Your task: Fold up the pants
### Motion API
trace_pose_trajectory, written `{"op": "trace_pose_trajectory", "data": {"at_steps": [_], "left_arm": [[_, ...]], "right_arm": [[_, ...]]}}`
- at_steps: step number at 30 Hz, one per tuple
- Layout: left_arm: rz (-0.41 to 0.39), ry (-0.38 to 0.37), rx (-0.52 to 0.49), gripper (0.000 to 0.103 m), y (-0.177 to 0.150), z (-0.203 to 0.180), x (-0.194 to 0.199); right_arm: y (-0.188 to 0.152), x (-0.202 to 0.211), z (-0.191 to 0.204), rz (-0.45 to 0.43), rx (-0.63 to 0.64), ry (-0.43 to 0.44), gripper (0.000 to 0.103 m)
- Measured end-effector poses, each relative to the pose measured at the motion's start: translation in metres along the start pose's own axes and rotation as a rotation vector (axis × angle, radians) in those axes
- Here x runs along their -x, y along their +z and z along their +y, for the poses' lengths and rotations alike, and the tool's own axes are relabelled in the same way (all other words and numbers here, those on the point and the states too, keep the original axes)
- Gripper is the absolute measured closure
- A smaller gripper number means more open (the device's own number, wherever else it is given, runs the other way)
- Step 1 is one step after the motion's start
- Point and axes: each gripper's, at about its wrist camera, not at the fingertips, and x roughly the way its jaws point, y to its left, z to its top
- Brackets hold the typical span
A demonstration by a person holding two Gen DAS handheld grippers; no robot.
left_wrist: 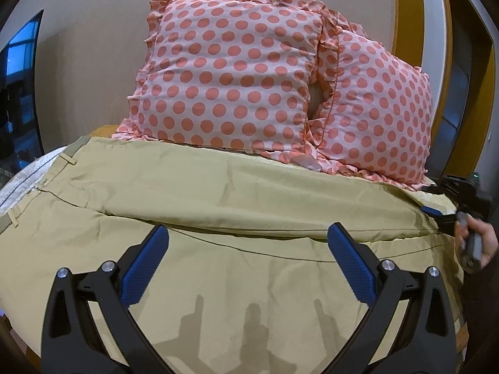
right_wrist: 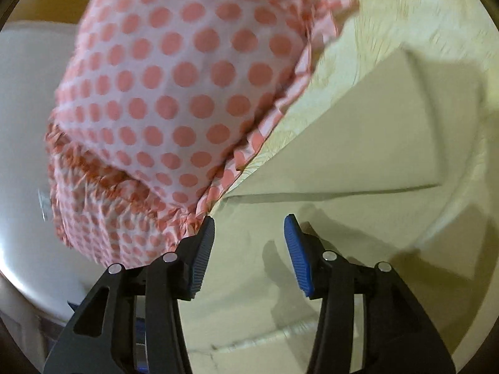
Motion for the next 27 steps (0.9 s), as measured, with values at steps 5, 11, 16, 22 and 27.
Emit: {"op": "trace_pose_trajectory", "data": {"at_steps": [5, 11, 16, 22, 27], "left_arm": [[-0.014, 0.018, 0.009, 0.002, 0.001, 0.007, 0.001], [0.0, -0.066, 0.124, 0.002, 0.006, 0.034, -0.002], [-0.008, -0.022, 0.135, 0.002, 0.021, 0.061, 0.002], [0.02, -0.051, 0.19, 0.002, 0.051, 0.089, -0.021], [0.142, -0.052, 0.254, 0.002, 0.079, 0.108, -0.086]], "right_arm": [[0.015, 0.006, -0.015, -0.15, -0.119, -0.069, 0.065], [0.025, 0.03, -0.03, -0.22, -0.082, -0.027, 0.101], [0.008, 0.107, -0.035, -0.283, 0.058, 0.171, 0.101], [-0.047, 0.168, -0.046, -0.325, 0.188, 0.217, 0.101], [-0.05, 0.167, -0.055, -0.313, 0.169, 0.232, 0.101]]}}
